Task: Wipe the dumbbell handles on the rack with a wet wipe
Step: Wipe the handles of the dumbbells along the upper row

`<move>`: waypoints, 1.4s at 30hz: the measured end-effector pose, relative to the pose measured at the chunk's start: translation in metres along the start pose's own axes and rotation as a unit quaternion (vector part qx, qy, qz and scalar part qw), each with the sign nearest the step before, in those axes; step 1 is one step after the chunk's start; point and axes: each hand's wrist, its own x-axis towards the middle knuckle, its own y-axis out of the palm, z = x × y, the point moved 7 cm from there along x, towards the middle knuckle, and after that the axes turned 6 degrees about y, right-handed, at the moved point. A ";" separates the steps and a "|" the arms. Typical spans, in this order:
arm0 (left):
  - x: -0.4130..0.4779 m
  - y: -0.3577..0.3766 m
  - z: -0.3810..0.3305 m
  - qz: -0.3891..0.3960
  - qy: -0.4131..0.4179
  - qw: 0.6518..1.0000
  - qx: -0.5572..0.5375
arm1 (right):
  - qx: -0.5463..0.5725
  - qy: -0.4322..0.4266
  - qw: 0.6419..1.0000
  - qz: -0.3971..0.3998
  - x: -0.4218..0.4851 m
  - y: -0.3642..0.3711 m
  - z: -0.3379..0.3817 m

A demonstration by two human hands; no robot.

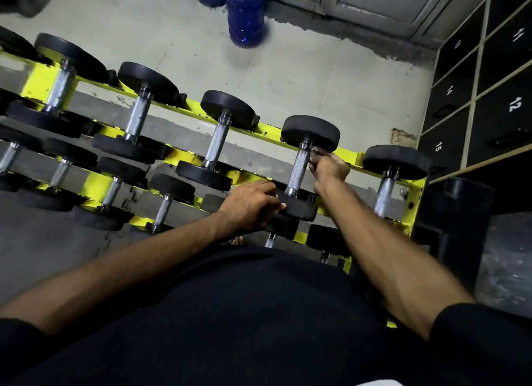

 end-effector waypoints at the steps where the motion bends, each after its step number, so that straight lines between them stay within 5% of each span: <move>1: 0.000 0.001 0.001 0.000 -0.002 1.000 0.000 | -0.050 -0.078 0.996 -0.016 -0.005 -0.003 0.008; 4: 0.000 0.001 0.000 -0.002 0.000 1.000 0.001 | -0.260 -0.292 0.920 -0.030 -0.028 0.001 0.029; 9: 0.000 0.002 -0.001 -0.002 0.000 1.000 0.005 | -0.542 -0.478 0.691 -0.011 -0.058 0.037 0.040; 13: -0.001 -0.002 -0.003 -0.012 0.008 1.000 -0.002 | -0.726 -0.455 0.515 -0.003 -0.072 0.067 0.033; 19: -0.001 -0.001 -0.003 -0.016 0.007 1.000 0.000 | -0.826 -0.417 0.378 0.034 -0.083 0.099 0.017; 23: -0.003 0.000 -0.004 -0.013 0.010 1.000 -0.006 | -0.827 -0.423 0.350 0.121 -0.088 0.088 0.006; 27: -0.003 0.001 -0.004 -0.017 0.003 1.000 -0.008 | -0.792 -0.491 0.357 0.072 -0.086 0.082 0.026; 31: -0.002 -0.001 -0.005 -0.022 0.011 1.000 -0.011 | -0.795 -0.545 0.199 0.177 -0.093 0.068 -0.003; 32: -0.002 -0.001 -0.005 -0.021 0.012 1.000 -0.010 | -0.791 -0.542 0.186 0.213 -0.092 0.063 -0.011; 34: -0.002 -0.002 -0.005 -0.021 0.012 1.000 -0.008 | -0.776 -0.549 0.226 0.210 -0.087 0.064 -0.002; 37: -0.003 -0.002 -0.006 -0.024 0.012 1.000 -0.005 | -0.757 -0.561 0.321 0.099 -0.076 0.069 0.025; 42: -0.002 -0.003 -0.006 -0.018 0.019 1.000 0.002 | -0.789 -0.510 0.249 0.236 -0.082 0.065 -0.006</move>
